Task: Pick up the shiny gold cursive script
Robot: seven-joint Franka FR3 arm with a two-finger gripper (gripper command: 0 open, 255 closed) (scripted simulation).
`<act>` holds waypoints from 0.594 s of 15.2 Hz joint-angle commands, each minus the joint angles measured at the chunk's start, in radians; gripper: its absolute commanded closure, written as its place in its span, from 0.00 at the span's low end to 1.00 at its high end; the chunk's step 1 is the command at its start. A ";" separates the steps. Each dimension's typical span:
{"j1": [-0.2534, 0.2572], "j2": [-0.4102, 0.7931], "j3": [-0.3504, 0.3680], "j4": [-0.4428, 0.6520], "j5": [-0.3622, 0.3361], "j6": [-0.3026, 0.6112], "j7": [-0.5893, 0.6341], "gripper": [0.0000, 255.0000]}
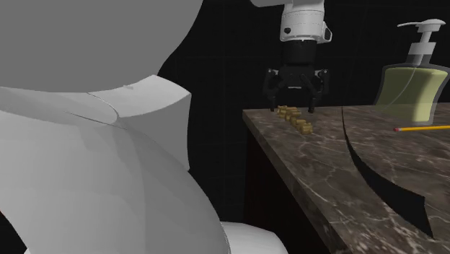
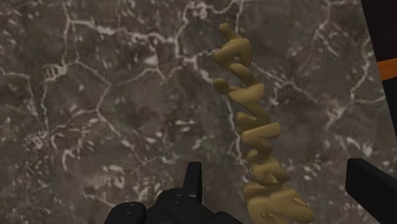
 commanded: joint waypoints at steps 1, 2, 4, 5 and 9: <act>-0.002 -0.008 -0.002 -0.026 -0.003 0.019 0.002 0.00; -0.002 -0.008 -0.002 -0.026 -0.003 0.019 0.002 0.00; -0.002 -0.008 -0.002 -0.027 -0.003 0.019 0.002 1.00; -0.002 -0.008 -0.002 -0.027 -0.003 0.019 0.002 1.00; -0.002 -0.008 -0.002 -0.027 -0.003 0.019 0.002 1.00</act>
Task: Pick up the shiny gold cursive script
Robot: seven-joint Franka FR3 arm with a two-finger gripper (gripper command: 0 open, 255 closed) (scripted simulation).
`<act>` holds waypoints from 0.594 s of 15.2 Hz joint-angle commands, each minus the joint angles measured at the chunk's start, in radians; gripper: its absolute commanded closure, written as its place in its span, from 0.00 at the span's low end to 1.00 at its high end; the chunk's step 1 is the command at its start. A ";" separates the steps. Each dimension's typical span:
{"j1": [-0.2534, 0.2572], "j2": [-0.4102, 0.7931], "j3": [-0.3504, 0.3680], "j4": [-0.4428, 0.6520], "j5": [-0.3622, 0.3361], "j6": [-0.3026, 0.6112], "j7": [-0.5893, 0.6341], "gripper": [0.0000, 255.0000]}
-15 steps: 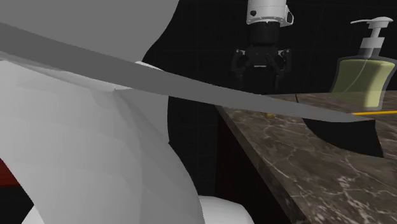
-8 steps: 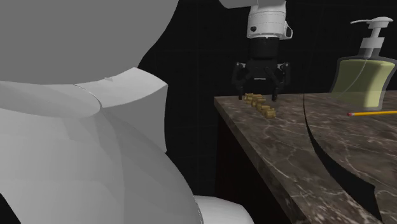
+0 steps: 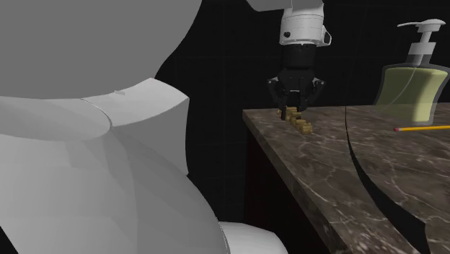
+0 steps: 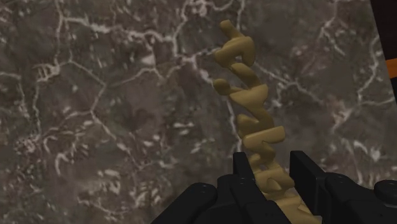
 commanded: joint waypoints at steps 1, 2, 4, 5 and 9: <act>0.000 0.001 0.000 -0.001 0.000 0.000 0.000 1.00; 0.000 0.001 -0.001 -0.001 0.000 0.000 0.000 1.00; 0.001 0.005 0.001 0.016 0.002 -0.013 -0.001 1.00; 0.002 0.009 0.003 0.033 0.003 -0.026 -0.002 1.00; 0.006 0.026 0.007 0.100 0.010 -0.076 -0.008 1.00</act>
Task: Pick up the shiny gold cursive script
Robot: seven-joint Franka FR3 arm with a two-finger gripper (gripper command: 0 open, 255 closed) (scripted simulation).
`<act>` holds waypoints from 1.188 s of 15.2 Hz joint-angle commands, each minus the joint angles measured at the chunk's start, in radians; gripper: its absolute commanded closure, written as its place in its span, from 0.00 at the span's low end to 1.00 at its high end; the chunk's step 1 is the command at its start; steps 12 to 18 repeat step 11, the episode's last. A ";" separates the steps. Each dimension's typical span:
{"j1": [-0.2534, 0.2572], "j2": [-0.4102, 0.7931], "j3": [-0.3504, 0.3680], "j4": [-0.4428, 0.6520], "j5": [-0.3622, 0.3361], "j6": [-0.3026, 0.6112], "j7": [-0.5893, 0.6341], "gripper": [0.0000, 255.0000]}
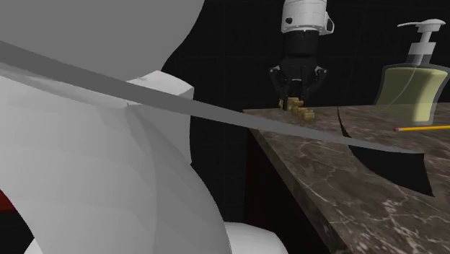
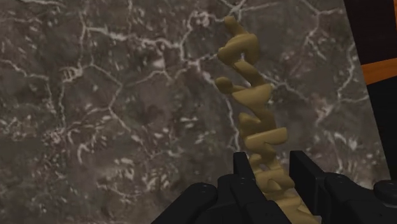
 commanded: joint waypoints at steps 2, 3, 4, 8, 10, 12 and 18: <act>0.003 0.013 0.005 0.050 0.005 -0.038 -0.002 1.00; 0.004 0.018 0.006 0.068 0.007 -0.051 -0.004 1.00; 0.005 0.024 0.006 0.086 0.008 -0.063 -0.006 1.00; 0.009 0.048 0.008 0.161 0.014 -0.115 -0.013 1.00; 0.010 0.056 0.009 0.184 0.016 -0.129 -0.016 1.00; 0.010 0.056 0.009 0.184 0.016 -0.129 -0.016 1.00; 0.010 0.056 0.009 0.184 0.016 -0.129 -0.016 1.00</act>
